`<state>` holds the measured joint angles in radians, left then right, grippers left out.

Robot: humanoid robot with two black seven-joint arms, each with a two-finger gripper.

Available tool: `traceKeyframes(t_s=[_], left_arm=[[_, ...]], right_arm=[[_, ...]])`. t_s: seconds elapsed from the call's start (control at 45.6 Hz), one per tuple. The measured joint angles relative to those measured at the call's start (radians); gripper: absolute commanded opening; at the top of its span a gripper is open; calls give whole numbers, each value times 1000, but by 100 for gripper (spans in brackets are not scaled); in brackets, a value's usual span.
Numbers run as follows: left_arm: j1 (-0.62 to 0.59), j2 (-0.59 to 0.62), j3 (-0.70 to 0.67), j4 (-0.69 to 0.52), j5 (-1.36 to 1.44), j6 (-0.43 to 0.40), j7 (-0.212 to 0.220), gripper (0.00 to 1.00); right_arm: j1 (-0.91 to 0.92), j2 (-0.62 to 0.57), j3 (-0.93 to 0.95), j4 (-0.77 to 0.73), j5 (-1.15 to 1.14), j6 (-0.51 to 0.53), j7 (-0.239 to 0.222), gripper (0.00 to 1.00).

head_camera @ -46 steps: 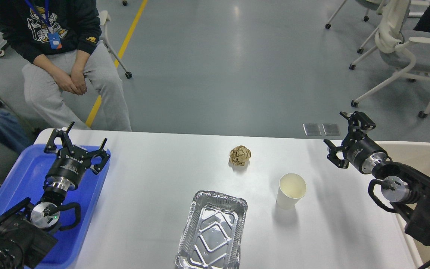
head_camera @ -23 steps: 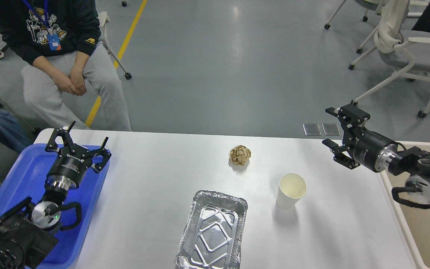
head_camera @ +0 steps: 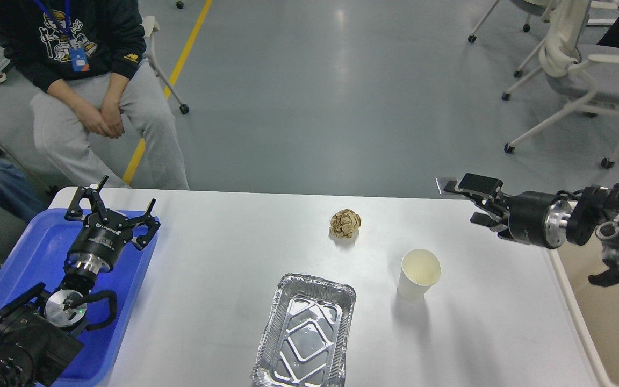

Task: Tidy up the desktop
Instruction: 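Swing the right gripper outward and turn it toward the white paper cup, then advance the open right gripper to the white cup and close on it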

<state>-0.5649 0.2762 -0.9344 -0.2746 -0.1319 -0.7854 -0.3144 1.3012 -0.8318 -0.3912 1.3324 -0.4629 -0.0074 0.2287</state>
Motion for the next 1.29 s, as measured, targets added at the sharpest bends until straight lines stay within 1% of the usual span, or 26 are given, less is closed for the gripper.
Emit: traceKeyframes(t_s=[0.241, 0.504, 0.746, 0.877, 1.294], left_arm=[[0, 0, -1, 0, 0, 0, 0, 100], [0, 1, -1, 0, 0, 0, 0, 100], [0, 1, -1, 0, 0, 0, 0, 100], [0, 1, -1, 0, 0, 0, 0, 100], [0, 2, -1, 0, -1, 0, 0, 100]], right_arm=[[161, 98, -247, 4, -88, -3, 0, 100], [226, 239, -423, -54, -133, -32, 0, 100], [206, 343, -504, -134, -148, -75, -1, 100], [172, 386, -531, -175, -152, -104, -1, 98], [91, 432, -558, -215, -154, -174, 2, 87]])
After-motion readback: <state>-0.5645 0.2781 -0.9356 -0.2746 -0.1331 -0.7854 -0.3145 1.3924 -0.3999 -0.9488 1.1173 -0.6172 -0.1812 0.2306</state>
